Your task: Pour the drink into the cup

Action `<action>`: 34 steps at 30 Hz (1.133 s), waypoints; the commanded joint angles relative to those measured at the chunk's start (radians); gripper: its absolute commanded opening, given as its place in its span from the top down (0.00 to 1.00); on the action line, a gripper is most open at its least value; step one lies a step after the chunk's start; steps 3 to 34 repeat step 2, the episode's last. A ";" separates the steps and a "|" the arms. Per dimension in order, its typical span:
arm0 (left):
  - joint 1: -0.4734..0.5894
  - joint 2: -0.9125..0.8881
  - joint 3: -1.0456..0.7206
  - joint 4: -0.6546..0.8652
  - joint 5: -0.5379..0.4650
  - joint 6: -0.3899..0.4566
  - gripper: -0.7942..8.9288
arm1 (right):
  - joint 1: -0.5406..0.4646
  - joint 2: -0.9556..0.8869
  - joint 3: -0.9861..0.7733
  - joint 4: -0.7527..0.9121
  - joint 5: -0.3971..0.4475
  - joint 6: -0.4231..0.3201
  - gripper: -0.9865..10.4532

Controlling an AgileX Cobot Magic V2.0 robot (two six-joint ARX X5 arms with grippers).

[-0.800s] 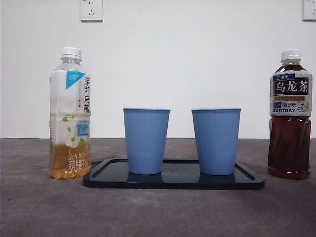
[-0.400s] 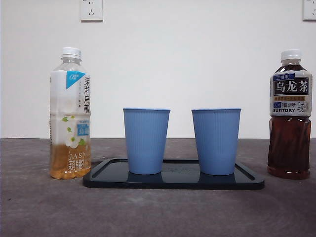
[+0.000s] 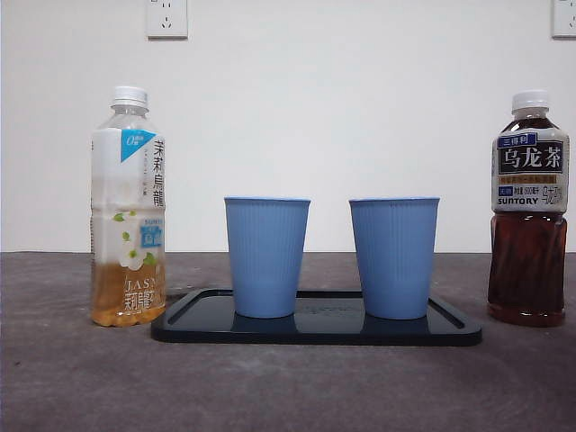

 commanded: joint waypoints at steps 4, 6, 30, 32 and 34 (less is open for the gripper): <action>0.002 -0.001 -0.020 -0.002 -0.001 0.017 0.89 | 0.000 -0.001 -0.006 0.008 0.001 -0.007 0.90; 0.002 -0.001 -0.020 -0.002 -0.001 0.017 0.89 | 0.000 -0.001 -0.006 0.008 0.001 -0.007 0.90; 0.002 -0.001 -0.020 -0.002 -0.001 0.017 0.89 | 0.000 -0.001 -0.006 0.008 0.001 -0.007 0.90; 0.002 -0.001 -0.020 -0.002 -0.001 0.017 0.89 | 0.000 -0.001 -0.006 0.008 0.001 -0.007 0.90; 0.002 -0.001 -0.020 -0.002 -0.001 0.017 0.89 | 0.000 -0.001 -0.006 0.008 0.001 -0.007 0.90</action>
